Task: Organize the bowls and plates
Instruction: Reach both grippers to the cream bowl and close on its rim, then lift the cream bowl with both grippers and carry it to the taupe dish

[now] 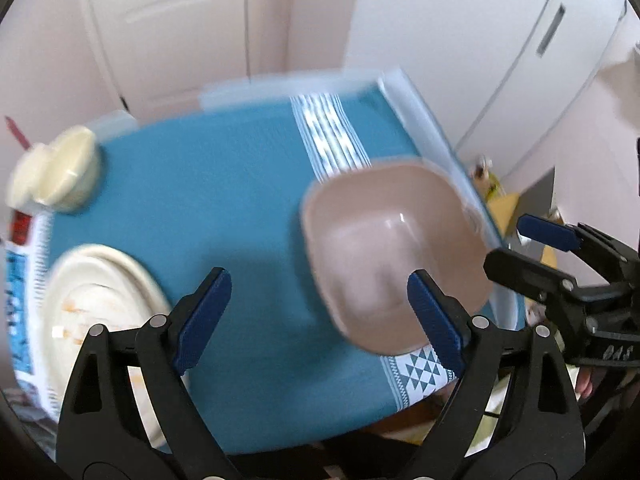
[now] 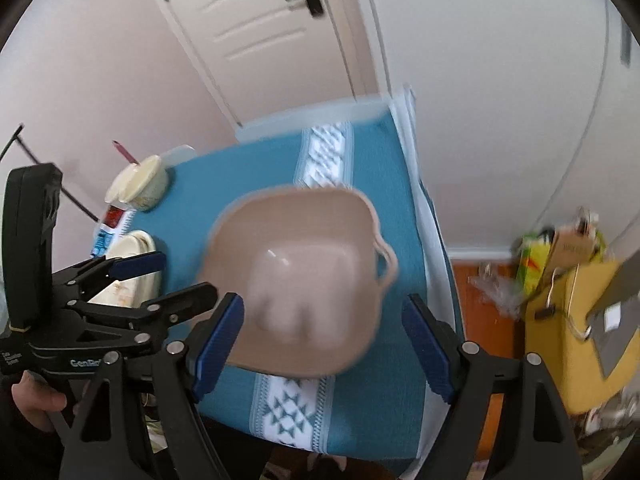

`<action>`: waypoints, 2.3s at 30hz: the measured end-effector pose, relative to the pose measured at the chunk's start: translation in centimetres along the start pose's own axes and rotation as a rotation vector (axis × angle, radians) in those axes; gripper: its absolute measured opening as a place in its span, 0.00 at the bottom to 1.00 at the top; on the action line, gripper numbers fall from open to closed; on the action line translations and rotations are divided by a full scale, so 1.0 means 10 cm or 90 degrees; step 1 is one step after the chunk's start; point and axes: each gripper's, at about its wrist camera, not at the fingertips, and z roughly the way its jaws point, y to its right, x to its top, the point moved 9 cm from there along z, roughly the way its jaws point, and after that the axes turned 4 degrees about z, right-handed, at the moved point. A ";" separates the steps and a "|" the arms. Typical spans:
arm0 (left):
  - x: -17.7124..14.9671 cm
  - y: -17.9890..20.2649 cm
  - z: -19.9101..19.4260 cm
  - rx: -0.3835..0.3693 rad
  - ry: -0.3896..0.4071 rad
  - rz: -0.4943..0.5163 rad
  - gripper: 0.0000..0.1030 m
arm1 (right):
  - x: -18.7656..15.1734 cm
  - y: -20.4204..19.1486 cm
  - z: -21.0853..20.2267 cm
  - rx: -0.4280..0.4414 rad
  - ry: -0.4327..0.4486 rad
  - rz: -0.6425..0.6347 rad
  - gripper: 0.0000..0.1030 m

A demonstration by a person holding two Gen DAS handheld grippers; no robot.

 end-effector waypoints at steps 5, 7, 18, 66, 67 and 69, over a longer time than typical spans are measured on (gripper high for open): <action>0.32 -0.57 -0.76 0.063 0.094 -0.055 0.87 | 0.41 -0.56 -0.23 0.071 0.054 -0.047 0.96; 0.37 -0.86 -0.93 0.083 0.100 -0.093 0.87 | 0.56 -0.81 -0.24 0.105 0.071 -0.062 0.99; 0.24 -2.54 -1.20 0.104 0.083 -0.244 0.87 | 1.13 -2.08 0.22 0.134 0.063 -0.140 0.99; 0.47 -3.52 0.24 0.028 0.003 -0.241 0.15 | 1.27 -2.94 2.35 0.061 -0.100 -0.054 0.13; 0.50 -3.47 0.18 0.030 0.009 -0.235 0.15 | 1.29 -2.93 2.27 0.065 -0.092 -0.053 0.13; 0.55 -3.32 0.02 0.040 0.020 -0.219 0.15 | 1.32 -2.90 2.10 0.073 -0.075 -0.051 0.13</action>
